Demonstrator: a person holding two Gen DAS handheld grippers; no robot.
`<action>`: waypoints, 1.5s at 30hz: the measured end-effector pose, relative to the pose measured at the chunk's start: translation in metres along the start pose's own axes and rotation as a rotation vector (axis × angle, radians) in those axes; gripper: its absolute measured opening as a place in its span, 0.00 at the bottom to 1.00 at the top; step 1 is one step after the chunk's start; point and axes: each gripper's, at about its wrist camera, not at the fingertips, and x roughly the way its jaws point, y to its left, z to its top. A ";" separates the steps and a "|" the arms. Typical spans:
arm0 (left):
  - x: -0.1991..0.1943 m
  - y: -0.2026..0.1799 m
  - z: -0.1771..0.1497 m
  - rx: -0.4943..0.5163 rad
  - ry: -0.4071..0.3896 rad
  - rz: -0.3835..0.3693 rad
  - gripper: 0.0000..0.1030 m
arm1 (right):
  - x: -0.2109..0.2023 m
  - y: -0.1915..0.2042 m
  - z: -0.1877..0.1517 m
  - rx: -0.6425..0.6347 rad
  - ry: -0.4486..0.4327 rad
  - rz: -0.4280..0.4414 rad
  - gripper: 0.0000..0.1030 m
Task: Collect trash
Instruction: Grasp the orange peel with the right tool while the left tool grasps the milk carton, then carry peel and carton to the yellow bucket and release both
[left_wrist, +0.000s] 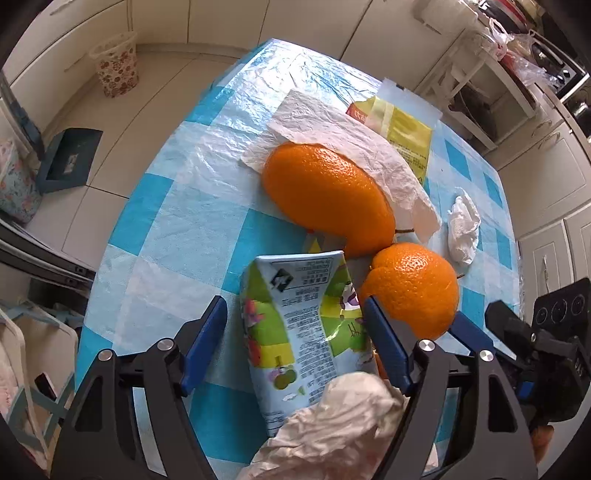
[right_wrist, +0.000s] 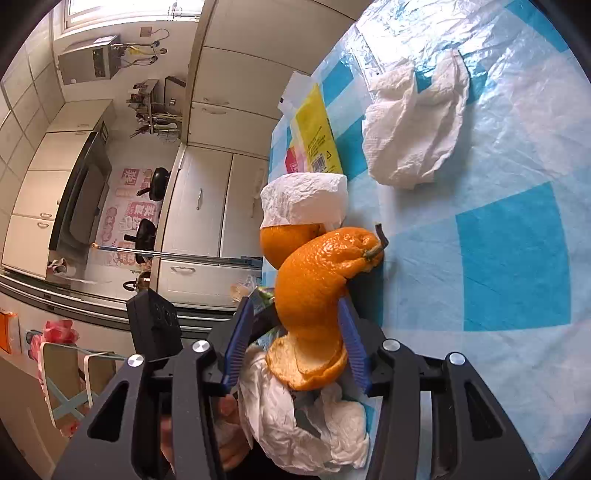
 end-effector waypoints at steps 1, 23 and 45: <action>0.002 -0.003 0.000 0.016 0.002 0.013 0.71 | 0.005 -0.002 0.002 0.018 0.002 0.012 0.47; -0.113 -0.016 -0.004 -0.013 -0.547 -0.220 0.56 | -0.111 0.050 -0.015 -0.309 -0.258 0.103 0.08; -0.018 -0.051 -0.023 0.139 -0.119 0.091 0.62 | -0.183 0.006 -0.025 -0.304 -0.320 -0.056 0.08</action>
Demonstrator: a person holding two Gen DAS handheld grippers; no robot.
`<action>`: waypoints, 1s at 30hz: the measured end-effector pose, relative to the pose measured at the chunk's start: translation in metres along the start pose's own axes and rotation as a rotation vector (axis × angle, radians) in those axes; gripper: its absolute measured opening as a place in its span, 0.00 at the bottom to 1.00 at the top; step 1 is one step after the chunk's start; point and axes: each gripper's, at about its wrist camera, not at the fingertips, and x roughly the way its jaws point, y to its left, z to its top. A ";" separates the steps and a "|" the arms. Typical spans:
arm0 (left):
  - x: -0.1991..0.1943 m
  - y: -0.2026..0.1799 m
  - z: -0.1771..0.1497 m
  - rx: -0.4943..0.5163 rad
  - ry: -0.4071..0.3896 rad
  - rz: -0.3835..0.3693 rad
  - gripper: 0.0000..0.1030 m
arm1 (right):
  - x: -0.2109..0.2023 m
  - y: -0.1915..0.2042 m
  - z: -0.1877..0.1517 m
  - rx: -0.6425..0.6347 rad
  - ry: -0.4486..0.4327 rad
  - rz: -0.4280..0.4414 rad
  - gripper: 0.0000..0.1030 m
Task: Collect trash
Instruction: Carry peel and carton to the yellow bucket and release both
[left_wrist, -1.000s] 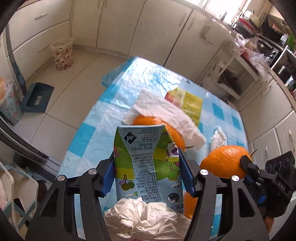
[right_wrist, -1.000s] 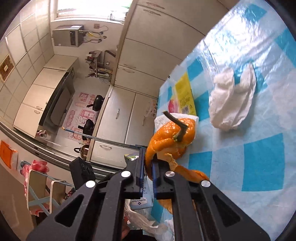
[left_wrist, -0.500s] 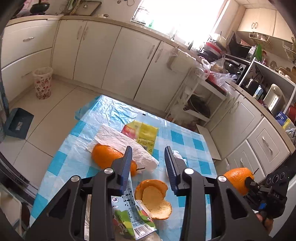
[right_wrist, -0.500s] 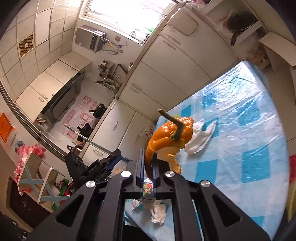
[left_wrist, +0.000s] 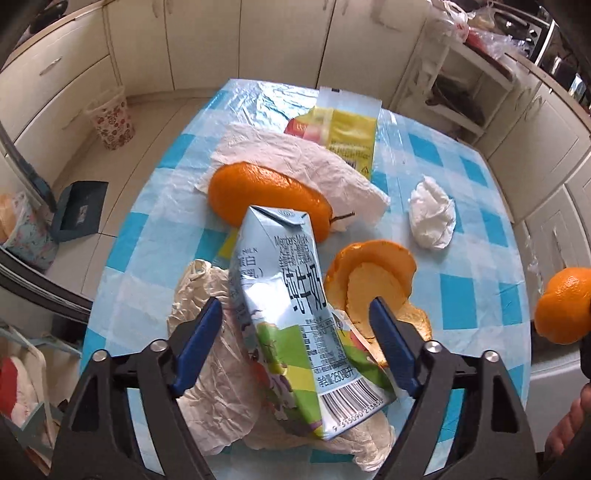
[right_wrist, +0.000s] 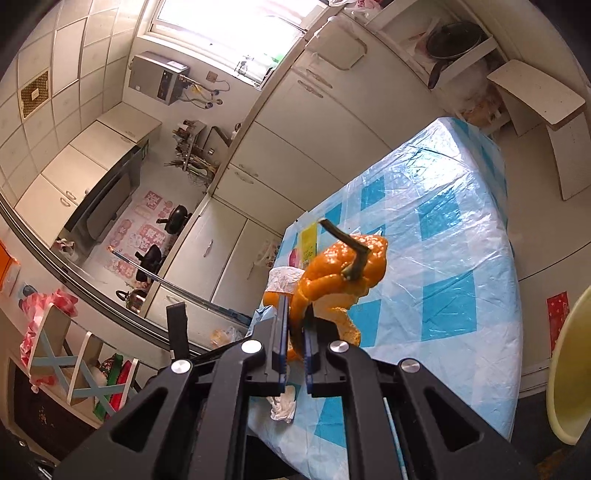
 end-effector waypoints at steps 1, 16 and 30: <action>0.002 0.000 -0.001 -0.002 0.000 0.023 0.52 | 0.000 0.000 -0.001 -0.008 0.001 -0.007 0.08; -0.111 -0.049 -0.012 0.047 -0.338 -0.220 0.45 | -0.097 -0.051 0.005 0.066 -0.196 -0.239 0.08; -0.102 -0.220 -0.066 0.233 -0.224 -0.476 0.45 | -0.117 -0.129 -0.011 0.290 -0.094 -0.544 0.18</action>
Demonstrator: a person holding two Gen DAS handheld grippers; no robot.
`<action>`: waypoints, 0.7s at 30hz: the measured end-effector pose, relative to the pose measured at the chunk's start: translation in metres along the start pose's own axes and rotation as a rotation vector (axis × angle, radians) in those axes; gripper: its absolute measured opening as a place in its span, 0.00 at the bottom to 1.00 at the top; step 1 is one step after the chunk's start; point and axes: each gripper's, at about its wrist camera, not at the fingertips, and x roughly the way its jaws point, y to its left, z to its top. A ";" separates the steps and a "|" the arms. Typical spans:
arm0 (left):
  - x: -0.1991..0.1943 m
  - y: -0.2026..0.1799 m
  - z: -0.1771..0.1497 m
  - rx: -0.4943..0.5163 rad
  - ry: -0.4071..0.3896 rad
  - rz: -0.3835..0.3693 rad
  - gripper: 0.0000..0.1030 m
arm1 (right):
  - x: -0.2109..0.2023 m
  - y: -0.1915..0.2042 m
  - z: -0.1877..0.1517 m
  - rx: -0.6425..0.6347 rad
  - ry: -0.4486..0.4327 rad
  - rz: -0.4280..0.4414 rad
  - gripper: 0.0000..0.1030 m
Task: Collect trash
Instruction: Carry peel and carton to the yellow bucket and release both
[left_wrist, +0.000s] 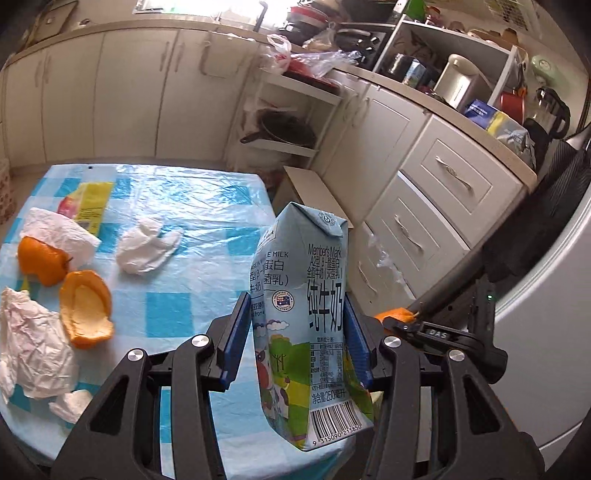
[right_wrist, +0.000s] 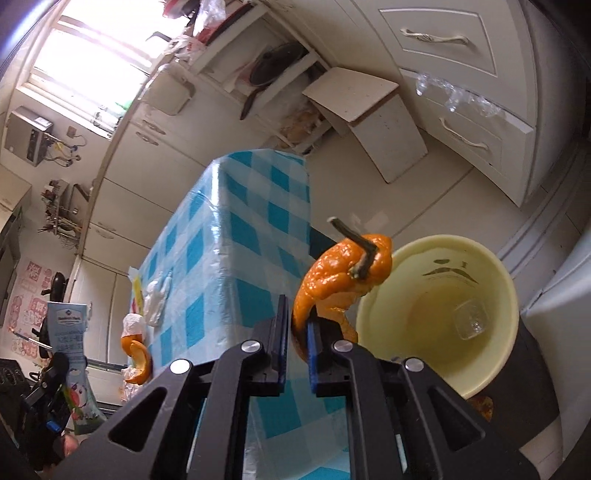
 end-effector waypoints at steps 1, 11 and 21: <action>0.007 -0.008 -0.002 0.004 0.011 -0.012 0.45 | 0.003 -0.006 0.001 0.027 0.017 -0.016 0.28; 0.069 -0.050 -0.023 0.014 0.118 -0.069 0.45 | -0.013 -0.028 0.010 0.110 0.011 -0.023 0.59; 0.141 -0.091 -0.052 0.025 0.244 -0.096 0.45 | -0.072 -0.007 0.025 0.058 -0.276 -0.023 0.64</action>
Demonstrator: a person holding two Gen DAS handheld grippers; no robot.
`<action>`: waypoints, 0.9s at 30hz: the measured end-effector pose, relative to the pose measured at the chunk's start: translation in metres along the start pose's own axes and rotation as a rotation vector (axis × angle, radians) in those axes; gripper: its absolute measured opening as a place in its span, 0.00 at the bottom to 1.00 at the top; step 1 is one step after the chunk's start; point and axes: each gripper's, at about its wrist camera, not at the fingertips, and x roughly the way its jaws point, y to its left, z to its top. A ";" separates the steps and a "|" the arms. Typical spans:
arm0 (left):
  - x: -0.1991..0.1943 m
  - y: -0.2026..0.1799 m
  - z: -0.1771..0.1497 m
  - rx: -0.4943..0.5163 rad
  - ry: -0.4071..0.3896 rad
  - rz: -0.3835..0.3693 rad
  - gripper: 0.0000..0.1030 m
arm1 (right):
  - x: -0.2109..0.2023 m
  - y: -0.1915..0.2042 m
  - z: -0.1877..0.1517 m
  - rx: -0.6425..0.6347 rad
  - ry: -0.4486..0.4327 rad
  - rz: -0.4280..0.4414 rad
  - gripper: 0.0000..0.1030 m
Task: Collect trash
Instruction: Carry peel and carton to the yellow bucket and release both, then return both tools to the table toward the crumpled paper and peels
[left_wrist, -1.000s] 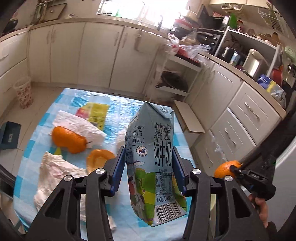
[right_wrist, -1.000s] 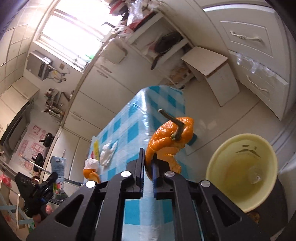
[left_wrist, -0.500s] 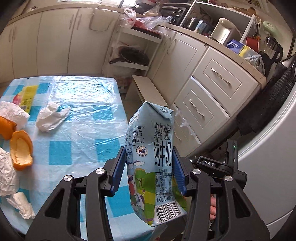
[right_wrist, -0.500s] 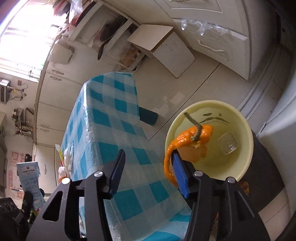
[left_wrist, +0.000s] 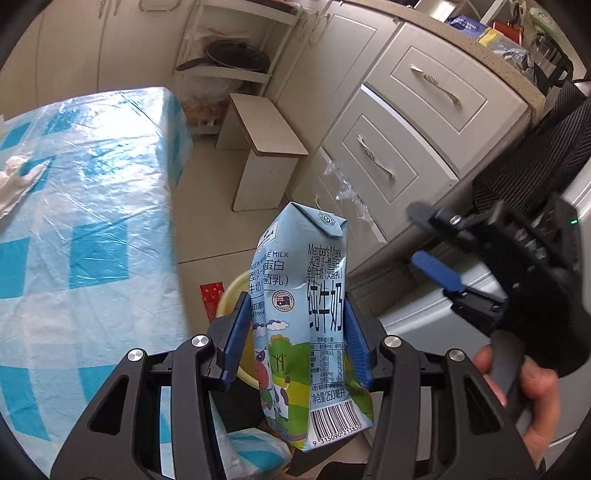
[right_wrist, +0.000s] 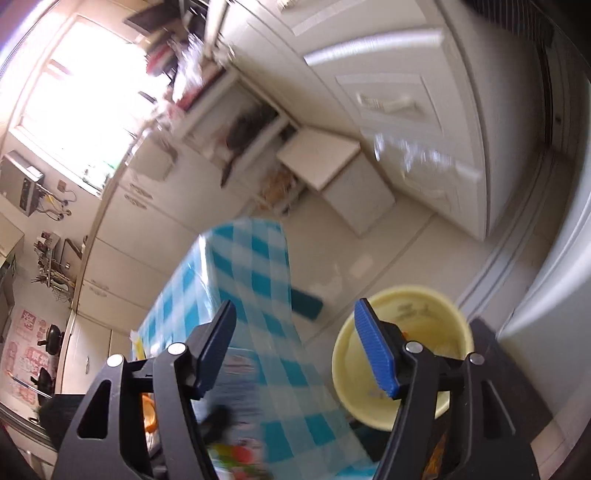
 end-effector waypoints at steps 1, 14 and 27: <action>0.012 -0.004 -0.001 -0.003 0.018 0.001 0.45 | -0.007 0.005 0.002 -0.020 -0.036 0.000 0.64; 0.091 -0.024 -0.002 -0.025 0.167 0.017 0.59 | -0.026 0.038 0.016 -0.133 -0.173 0.018 0.67; -0.064 0.058 0.004 -0.061 -0.070 0.131 0.73 | -0.018 0.077 0.001 -0.170 -0.168 0.103 0.69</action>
